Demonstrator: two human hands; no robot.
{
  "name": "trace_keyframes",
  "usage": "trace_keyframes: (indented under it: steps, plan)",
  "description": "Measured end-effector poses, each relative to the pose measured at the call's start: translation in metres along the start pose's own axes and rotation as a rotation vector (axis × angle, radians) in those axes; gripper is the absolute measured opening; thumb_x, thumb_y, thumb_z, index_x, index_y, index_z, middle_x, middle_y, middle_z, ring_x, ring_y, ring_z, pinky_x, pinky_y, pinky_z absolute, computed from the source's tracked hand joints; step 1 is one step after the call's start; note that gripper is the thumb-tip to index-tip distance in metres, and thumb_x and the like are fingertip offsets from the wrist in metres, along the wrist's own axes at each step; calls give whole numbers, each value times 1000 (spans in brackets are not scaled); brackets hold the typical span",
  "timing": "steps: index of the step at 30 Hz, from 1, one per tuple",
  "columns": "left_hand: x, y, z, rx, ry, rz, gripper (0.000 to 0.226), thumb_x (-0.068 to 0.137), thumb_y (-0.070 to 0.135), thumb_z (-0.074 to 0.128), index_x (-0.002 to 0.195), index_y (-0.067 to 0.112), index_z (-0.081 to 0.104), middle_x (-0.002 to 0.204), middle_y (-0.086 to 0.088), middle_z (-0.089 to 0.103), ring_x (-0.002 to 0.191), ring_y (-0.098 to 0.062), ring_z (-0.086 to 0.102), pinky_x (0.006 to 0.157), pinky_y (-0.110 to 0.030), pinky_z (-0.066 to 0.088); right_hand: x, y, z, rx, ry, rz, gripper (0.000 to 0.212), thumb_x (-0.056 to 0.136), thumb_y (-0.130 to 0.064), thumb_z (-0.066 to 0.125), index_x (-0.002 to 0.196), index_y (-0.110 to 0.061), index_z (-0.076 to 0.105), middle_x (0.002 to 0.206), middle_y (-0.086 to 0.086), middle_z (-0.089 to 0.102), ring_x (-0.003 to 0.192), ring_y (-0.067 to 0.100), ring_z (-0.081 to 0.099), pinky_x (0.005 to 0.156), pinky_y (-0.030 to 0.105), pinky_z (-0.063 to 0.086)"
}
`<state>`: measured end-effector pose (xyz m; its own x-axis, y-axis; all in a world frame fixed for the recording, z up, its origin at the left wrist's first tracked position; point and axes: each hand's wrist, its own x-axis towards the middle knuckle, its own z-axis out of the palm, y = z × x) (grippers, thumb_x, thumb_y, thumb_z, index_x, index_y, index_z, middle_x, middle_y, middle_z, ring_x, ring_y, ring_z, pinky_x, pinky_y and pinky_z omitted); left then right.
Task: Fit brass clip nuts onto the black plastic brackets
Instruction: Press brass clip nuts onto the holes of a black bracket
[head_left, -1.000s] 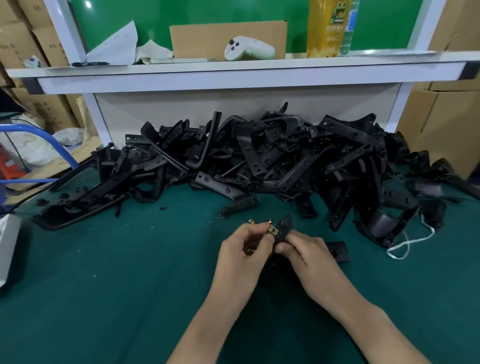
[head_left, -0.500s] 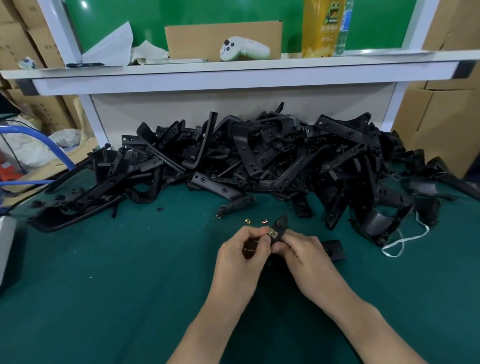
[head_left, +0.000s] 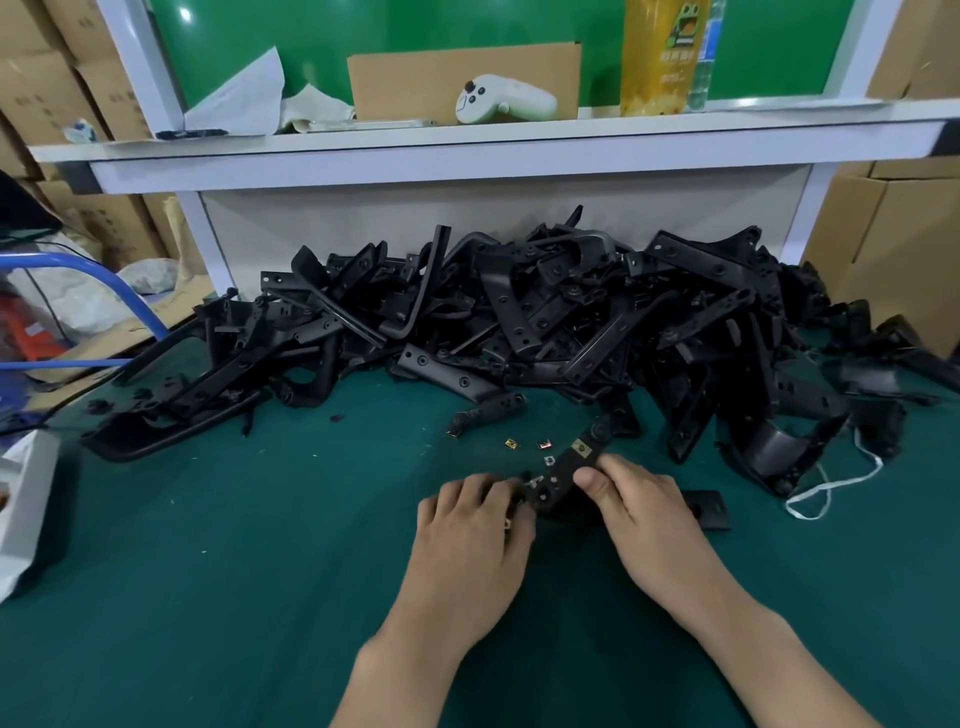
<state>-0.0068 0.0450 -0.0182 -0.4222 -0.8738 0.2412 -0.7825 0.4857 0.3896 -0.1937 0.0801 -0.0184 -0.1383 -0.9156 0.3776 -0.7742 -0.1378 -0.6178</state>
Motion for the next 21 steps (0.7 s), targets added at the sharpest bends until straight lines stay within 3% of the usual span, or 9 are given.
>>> trace_keyframes:
  steps: [10, 21]
  plan:
    - [4, 0, 5, 47, 26, 87, 24, 102, 45, 44, 120, 31, 54, 121, 15, 53, 109, -14, 45, 95, -29, 33, 1, 4, 4, -10, -1, 21, 31, 101, -56, 36, 73, -42, 39, 71, -20, 53, 76, 4, 52, 78, 27, 32]
    - [3, 0, 7, 20, 70, 116, 26, 102, 45, 43, 121, 30, 53, 122, 13, 53, 111, -13, 46, 95, -28, 34, -3, 10, 4, 1, -6, 47, 38, 97, -62, 34, 73, -34, 43, 68, -12, 52, 72, 10, 50, 71, 28, 32]
